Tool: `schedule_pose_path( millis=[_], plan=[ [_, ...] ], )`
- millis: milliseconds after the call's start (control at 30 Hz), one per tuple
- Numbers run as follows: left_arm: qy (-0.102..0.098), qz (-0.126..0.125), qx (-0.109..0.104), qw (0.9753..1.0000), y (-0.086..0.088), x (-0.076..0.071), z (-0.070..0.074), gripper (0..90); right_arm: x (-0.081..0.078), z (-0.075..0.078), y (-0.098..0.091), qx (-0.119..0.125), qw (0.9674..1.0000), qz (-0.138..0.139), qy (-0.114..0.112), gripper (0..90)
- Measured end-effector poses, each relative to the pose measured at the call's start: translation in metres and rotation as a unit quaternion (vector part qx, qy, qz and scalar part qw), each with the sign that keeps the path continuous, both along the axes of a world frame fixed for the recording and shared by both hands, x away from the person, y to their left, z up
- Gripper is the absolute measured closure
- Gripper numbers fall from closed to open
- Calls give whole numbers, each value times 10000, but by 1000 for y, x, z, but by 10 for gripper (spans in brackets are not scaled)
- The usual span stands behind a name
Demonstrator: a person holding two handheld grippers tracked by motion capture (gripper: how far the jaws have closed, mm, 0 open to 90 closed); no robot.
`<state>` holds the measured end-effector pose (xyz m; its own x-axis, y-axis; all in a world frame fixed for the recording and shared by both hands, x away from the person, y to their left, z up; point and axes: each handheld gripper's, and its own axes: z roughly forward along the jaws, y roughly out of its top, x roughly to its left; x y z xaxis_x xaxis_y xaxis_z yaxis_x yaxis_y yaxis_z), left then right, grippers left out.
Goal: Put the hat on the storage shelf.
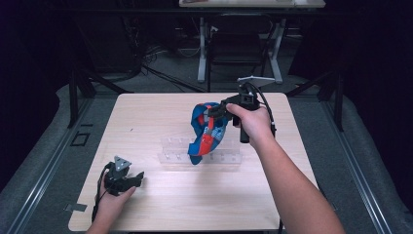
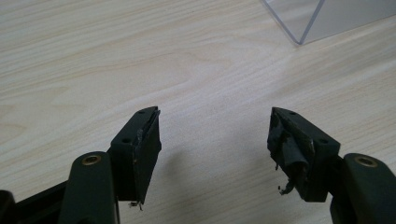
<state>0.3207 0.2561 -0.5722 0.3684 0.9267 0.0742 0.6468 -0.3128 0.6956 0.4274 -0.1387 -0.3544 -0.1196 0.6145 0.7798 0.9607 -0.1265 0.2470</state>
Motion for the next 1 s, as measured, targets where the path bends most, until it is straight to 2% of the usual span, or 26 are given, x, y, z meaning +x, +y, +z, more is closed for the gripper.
schedule_pose_path(
  millis=[100, 233, 367, 500, 1000],
  plan=[
    [-1, 4, -4, 10000, 0, 0, 0, 346, 0, 0, -1, -11, 10000, 10, 21, 738],
    [4, 13, -10, 10000, 0, 0, 0, 346, -1, 2, -4, 36, 10000, -31, -63, 722],
    [7, 12, -11, 10000, 0, 0, 0, 346, -2, 3, -8, -28, 9999, -26, -153, 697],
    [8, -7, 10, 10000, 1, 0, 0, 346, -3, 4, -9, -35, 9999, -40, -151, 680],
    [-1, -4, 12, 10000, 1, 0, 0, 346, -15, 5, -20, -371, 9985, 45, -412, 603]
  ],
)
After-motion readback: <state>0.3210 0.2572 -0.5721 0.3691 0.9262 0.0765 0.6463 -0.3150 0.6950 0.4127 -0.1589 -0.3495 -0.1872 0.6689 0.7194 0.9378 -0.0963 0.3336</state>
